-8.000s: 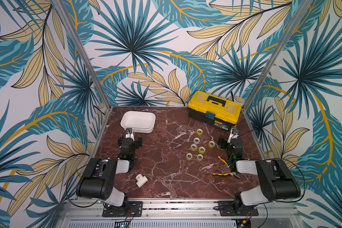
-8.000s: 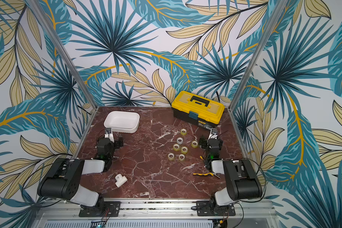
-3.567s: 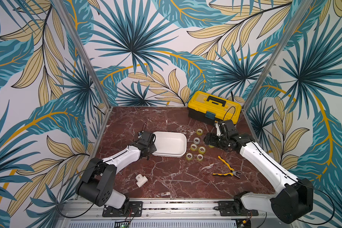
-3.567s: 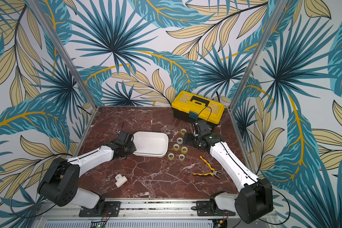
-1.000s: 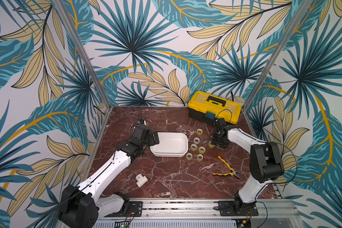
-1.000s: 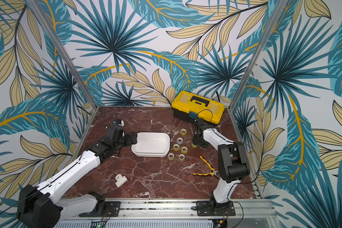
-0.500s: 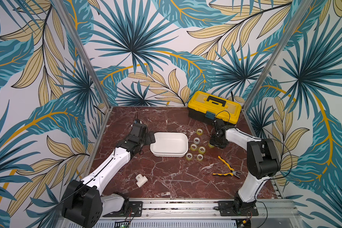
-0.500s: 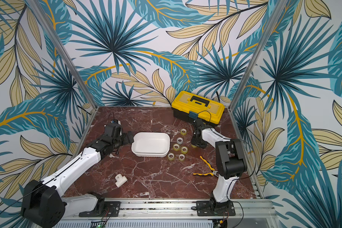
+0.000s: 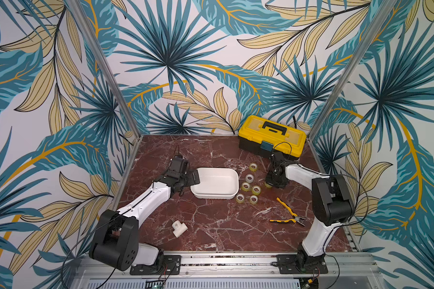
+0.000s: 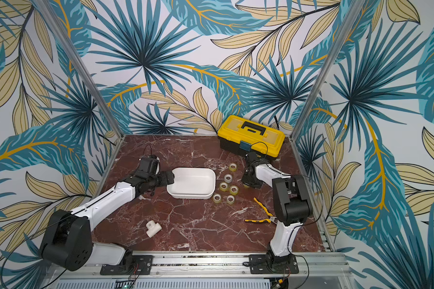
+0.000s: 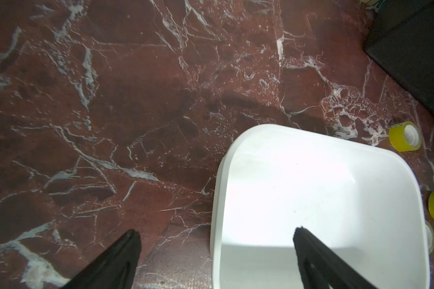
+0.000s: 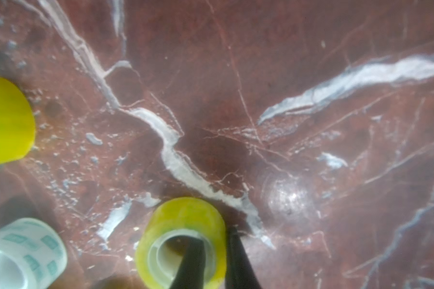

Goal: Put the transparent tape into the storage box
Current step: Pick up the tape at the center of the board, then place the tape in the storage box.

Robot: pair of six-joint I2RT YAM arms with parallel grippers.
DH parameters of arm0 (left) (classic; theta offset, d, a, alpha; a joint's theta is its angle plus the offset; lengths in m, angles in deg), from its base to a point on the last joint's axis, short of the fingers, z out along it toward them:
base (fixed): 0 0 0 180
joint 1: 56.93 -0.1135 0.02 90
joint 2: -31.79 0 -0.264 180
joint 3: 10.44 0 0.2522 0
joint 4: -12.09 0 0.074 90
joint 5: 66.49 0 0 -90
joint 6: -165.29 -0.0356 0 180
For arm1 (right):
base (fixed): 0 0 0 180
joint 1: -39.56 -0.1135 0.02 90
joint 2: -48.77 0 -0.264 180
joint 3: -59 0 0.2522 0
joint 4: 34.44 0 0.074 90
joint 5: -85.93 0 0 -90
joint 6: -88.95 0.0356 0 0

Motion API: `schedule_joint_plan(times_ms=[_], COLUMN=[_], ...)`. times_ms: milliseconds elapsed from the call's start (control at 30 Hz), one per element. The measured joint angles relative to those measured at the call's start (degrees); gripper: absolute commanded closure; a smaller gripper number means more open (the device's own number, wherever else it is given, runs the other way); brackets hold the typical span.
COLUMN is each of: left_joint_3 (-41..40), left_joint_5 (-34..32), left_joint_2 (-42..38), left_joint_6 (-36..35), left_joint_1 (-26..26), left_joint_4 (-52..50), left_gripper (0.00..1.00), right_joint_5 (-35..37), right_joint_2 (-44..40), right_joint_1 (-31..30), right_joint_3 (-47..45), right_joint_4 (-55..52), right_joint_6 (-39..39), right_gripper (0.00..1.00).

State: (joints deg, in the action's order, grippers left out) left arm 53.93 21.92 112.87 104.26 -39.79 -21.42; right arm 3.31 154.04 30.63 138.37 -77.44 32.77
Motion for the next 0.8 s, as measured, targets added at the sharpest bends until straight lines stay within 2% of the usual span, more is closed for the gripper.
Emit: schedule_joint_plan(times_ms=[100, 267, 567, 800], left_joint_3=[-0.39, -1.73, -3.65, -3.98], left_joint_5=[0.7, 1.27, 1.36, 0.7], left_joint_2=[1.55, 4.17, 5.97, 5.95], left_joint_6=[0.02, 0.57, 1.64, 2.6], left_joint_1=[0.0, 0.0, 0.5, 2.25], left_joint_4=[1.18, 3.08, 4.55, 5.44], left_gripper=[0.01, 0.11, 0.35, 0.38], right_joint_5=[-0.17, -0.44, 0.37, 2.19], right_joint_2=[-0.59, -2.03, -7.67, -7.23], right_joint_1=[0.0, -0.2, -2.54, -10.45], right_joint_3=[-0.7, -1.38, -0.42, 12.0], right_joint_4=[0.55, -0.26, -3.43, -9.97], right_joint_6=[0.07, 0.02, -0.44, -3.43], right_gripper=[1.0, 1.0, 1.0, 1.0])
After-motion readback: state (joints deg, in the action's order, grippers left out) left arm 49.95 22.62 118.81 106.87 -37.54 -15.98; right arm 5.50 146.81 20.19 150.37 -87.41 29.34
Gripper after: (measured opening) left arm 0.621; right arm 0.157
